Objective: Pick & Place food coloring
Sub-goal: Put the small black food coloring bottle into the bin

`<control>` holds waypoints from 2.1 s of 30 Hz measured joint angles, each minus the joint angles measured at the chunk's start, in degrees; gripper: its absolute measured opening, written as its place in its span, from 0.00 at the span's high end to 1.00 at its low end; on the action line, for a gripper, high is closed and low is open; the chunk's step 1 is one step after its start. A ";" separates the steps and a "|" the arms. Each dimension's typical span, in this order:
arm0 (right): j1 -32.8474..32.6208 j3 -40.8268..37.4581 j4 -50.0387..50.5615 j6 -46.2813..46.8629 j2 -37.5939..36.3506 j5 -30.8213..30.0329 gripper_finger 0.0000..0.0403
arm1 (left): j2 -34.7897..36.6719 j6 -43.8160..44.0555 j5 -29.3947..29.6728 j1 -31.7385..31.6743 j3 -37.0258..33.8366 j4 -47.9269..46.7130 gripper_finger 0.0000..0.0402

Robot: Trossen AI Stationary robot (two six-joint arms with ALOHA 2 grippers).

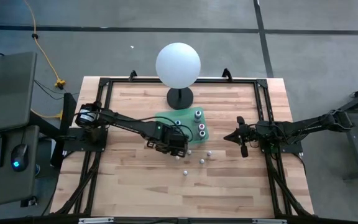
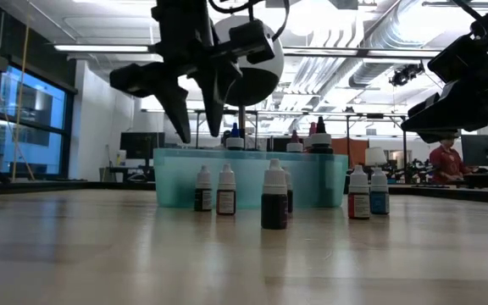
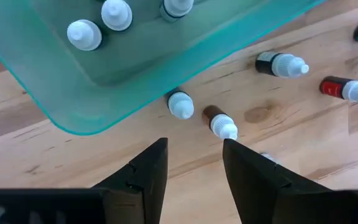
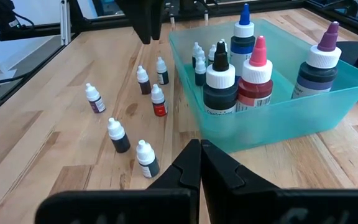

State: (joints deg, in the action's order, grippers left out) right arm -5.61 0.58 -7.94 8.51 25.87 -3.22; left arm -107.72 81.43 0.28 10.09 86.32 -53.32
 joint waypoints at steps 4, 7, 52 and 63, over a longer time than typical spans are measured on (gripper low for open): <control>0.00 0.00 0.00 -0.01 0.00 -0.01 0.99 | 0.00 -0.02 0.47 0.02 0.00 2.15 0.62; 0.00 0.00 0.00 -0.01 0.00 -0.01 0.99 | 0.00 -0.13 0.24 0.02 0.00 3.50 0.62; 0.00 -0.02 0.00 0.00 0.39 0.00 0.99 | -6.60 -4.87 0.77 -0.39 -0.04 3.80 0.30; 0.00 -0.02 0.00 -0.01 0.42 -0.01 0.99 | -6.64 -4.87 1.46 -0.39 -0.04 3.80 0.30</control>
State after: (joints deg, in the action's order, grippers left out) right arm -5.61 0.56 -7.94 8.50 26.28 -3.24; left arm -114.37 76.55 1.73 9.69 86.28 -49.52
